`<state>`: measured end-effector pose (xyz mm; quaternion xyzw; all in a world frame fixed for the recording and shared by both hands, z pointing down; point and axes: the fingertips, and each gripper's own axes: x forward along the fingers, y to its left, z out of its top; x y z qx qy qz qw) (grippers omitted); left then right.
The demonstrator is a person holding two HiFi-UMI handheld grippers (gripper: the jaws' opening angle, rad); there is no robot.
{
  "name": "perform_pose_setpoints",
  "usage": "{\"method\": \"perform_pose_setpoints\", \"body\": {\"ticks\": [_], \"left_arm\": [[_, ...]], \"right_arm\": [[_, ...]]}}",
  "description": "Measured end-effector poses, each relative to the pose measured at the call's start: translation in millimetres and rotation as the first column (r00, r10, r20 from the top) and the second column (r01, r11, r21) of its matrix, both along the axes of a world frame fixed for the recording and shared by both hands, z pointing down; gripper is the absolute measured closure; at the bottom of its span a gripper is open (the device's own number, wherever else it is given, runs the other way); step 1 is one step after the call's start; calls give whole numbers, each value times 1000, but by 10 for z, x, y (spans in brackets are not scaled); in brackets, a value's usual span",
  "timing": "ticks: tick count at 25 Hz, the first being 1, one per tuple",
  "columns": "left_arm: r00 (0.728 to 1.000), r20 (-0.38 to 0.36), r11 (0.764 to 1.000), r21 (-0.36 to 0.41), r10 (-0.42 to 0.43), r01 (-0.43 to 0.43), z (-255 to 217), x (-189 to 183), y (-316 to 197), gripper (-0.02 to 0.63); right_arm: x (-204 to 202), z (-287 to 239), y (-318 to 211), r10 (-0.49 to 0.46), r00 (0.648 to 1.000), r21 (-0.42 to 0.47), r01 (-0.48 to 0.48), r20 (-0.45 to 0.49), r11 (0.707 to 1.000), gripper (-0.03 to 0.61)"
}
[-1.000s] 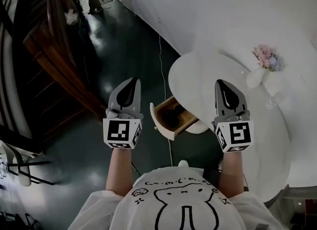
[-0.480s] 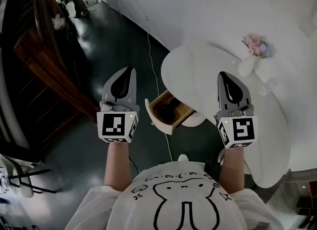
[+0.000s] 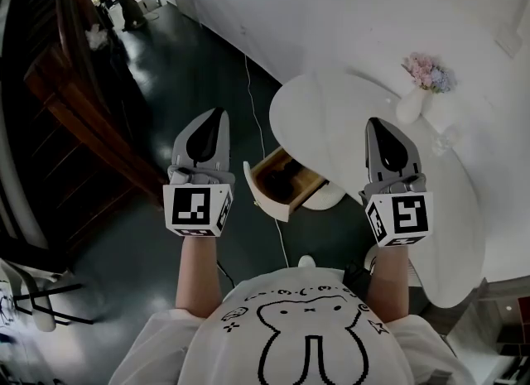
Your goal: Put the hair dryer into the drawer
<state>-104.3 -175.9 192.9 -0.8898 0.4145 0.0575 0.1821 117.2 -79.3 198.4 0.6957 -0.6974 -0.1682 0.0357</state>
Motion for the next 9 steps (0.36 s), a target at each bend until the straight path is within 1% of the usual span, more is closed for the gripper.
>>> {"method": "perform_pose_setpoints", "body": {"ticks": [4,9], "left_arm": [[1000,-9,1000,-5,0,0,6,-42,32,595],[1000,-12,1000,-5,4,-4,6,-89,76,595]], "right_arm": [[-64,-7,36,-9,1000,-2,9,-12,1000,580],[-107,-19,94,4,1000,-4,-4,-9,1000,580]]}}
